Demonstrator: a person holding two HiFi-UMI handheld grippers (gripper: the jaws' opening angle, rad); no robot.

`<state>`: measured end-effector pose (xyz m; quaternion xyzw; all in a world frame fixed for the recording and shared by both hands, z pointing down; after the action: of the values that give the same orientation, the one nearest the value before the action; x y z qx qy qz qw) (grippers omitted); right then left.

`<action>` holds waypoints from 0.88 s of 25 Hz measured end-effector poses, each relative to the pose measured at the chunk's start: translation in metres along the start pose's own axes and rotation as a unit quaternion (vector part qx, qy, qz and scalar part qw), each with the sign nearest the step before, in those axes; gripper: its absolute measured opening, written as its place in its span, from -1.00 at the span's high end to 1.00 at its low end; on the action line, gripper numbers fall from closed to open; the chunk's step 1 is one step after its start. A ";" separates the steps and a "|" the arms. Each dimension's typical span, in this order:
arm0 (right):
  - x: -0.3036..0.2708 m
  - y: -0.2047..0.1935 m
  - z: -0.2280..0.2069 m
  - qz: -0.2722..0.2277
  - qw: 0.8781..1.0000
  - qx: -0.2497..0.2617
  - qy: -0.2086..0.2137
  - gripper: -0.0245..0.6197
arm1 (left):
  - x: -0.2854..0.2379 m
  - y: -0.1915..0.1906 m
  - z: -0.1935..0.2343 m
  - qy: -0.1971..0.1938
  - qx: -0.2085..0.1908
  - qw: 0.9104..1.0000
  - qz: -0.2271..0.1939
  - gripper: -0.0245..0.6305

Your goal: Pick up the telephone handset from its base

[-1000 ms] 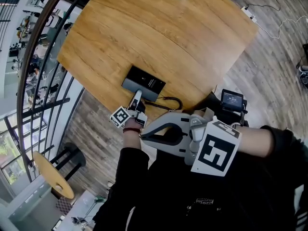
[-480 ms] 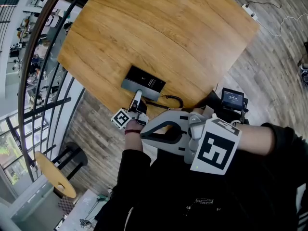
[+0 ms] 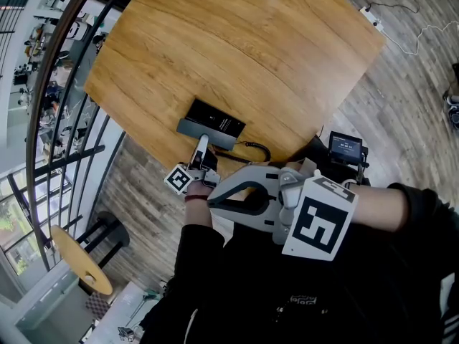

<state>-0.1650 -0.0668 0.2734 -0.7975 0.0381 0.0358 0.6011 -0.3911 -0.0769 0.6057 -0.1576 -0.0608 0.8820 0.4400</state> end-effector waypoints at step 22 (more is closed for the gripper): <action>0.000 0.005 0.012 0.007 1.000 0.005 0.009 0.87 | 0.037 0.005 -0.129 -0.157 -0.056 0.984 -0.069 0.68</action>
<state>-0.1661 -0.0568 0.2659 -0.7945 0.0496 0.0327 0.6043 -0.3731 -0.0540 0.4748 -0.0373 -0.1893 0.8585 0.4752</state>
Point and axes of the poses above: the fingertips, and each gripper's own axes: x backward along the fingers, z to its left, y out of its top, the point moved 8 cm from there along x, backward along the fingers, and after that the axes turned 2 degrees about -z, right-handed, at the moved point
